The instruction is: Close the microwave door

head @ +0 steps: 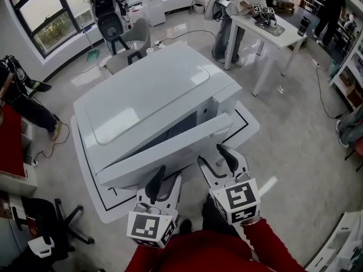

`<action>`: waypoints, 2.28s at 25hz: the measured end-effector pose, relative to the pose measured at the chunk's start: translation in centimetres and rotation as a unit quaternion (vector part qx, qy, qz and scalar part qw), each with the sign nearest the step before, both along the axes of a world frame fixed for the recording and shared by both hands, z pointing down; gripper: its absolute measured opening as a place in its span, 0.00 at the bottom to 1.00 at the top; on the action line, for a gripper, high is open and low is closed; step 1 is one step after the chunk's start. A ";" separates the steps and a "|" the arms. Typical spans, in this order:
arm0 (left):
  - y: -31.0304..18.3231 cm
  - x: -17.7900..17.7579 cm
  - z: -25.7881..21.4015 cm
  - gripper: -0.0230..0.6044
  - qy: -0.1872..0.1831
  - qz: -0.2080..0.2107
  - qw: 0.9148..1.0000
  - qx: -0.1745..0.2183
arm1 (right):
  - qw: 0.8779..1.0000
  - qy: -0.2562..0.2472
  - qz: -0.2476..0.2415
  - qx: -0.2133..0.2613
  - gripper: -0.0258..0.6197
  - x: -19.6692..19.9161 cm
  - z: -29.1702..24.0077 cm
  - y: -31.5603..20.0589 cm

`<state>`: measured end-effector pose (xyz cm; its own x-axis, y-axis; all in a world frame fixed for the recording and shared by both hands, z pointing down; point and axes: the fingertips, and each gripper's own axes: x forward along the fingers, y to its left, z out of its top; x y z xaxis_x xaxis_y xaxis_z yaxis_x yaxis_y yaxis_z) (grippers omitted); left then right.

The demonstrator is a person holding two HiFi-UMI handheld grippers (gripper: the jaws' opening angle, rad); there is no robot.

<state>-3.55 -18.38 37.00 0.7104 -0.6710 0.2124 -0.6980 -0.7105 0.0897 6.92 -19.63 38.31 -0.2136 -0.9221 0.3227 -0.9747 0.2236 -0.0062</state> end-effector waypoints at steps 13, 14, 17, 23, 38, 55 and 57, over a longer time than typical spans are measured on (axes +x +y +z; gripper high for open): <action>-1.0 1.0 -0.3 0.32 -0.003 -0.026 1.000 -0.005 | 0.999 -0.005 -0.040 -0.002 0.42 0.0 -0.4 -1.7; -1.1 1.1 -0.3 0.32 -0.003 -0.028 1.000 -0.005 | 0.999 -0.005 -0.042 -0.002 0.42 0.1 -0.4 -1.8; -1.5 1.6 -0.4 0.32 -0.005 -0.034 0.999 -0.005 | 0.999 -0.007 -0.050 -0.004 0.42 0.3 -0.4 -2.2; -2.0 2.1 -0.4 0.32 -0.007 -0.048 0.999 -0.003 | 0.998 -0.010 -0.069 0.000 0.42 0.3 -0.6 -2.9; -2.8 2.2 -0.9 0.16 -0.003 -0.092 0.996 0.007 | 0.995 0.030 -0.086 0.038 0.17 0.6 -2.5 -3.9; -3.2 2.6 -1.3 0.05 -0.008 -0.108 0.994 0.020 | 0.993 0.048 -0.096 0.045 0.08 1.1 -2.8 -4.1; -3.3 2.6 -1.4 0.05 -0.015 -0.116 0.993 0.020 | 0.994 0.039 -0.097 0.042 0.08 1.1 -2.7 -4.0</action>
<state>-0.98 -21.64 35.59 0.5296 -0.8238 0.2023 -0.8450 -0.5332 0.0412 8.04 -23.66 35.59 -0.3677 -0.8903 0.2686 -0.9100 0.4040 0.0936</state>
